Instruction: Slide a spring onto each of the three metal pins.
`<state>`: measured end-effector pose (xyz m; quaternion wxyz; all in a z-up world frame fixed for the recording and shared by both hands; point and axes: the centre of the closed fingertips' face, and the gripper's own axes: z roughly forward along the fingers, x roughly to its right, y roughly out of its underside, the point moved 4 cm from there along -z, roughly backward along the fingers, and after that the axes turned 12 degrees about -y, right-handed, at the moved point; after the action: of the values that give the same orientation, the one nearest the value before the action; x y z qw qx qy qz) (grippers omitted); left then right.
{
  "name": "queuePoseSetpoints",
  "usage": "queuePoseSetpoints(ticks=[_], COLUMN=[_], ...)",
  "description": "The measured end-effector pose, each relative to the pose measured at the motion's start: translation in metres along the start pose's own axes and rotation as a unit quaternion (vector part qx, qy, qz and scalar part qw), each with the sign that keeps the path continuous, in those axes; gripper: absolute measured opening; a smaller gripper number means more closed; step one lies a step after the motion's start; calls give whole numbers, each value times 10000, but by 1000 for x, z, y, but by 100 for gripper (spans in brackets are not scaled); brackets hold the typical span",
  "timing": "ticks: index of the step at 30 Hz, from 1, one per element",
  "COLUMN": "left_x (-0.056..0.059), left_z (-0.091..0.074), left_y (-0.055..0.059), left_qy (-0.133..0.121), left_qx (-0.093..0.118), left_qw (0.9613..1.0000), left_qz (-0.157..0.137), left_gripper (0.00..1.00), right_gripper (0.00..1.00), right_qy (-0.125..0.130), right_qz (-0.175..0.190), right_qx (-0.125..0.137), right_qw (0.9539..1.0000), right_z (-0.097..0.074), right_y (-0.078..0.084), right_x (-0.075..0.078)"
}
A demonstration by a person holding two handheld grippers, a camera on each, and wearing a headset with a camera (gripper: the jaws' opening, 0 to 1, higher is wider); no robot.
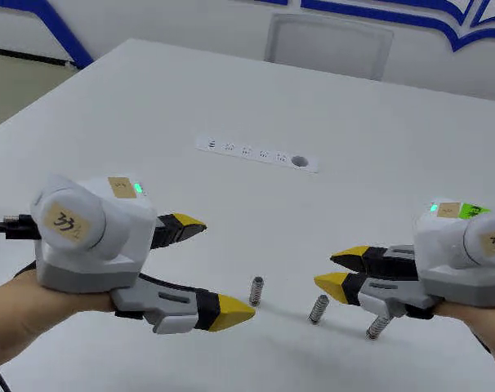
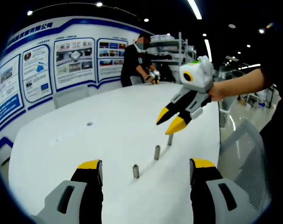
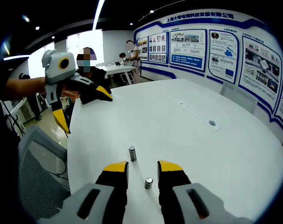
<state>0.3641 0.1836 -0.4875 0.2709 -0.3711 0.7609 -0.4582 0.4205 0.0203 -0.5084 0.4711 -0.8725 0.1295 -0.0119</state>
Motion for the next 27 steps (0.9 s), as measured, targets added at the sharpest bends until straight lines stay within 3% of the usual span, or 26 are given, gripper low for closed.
queuePoseSetpoints(ticks=[6,10,15,18,22,27], left_x=[17,22,19,13,3,-1], left_z=[3,5,2,0,-4,-5], left_y=[-10,-10,-13,-12,-17,-13], left_qy=[267,378,404,337,221,190], left_qx=[55,-85,-51,-120,53,-95], left_qw=[9996,9987,9987,9983,9989,9985], left_qz=[124,320,299,455,408,497], left_gripper=[83,87,91,92,92,96], right_gripper=[29,30,37,37,39,50], right_qy=[34,47,26,-9,-26,181], right_qz=[-51,-118,-305,-397,-454,-364], right_qx=[-126,-249,-405,-546,-609,-535], right_qw=[9999,9996,9987,9977,9971,9977], right_z=[-36,-53,-69,-76,-87,-97], right_y=[18,28,37,40,44,46], right_x=[-5,-11,-14,-17,-15,-7])
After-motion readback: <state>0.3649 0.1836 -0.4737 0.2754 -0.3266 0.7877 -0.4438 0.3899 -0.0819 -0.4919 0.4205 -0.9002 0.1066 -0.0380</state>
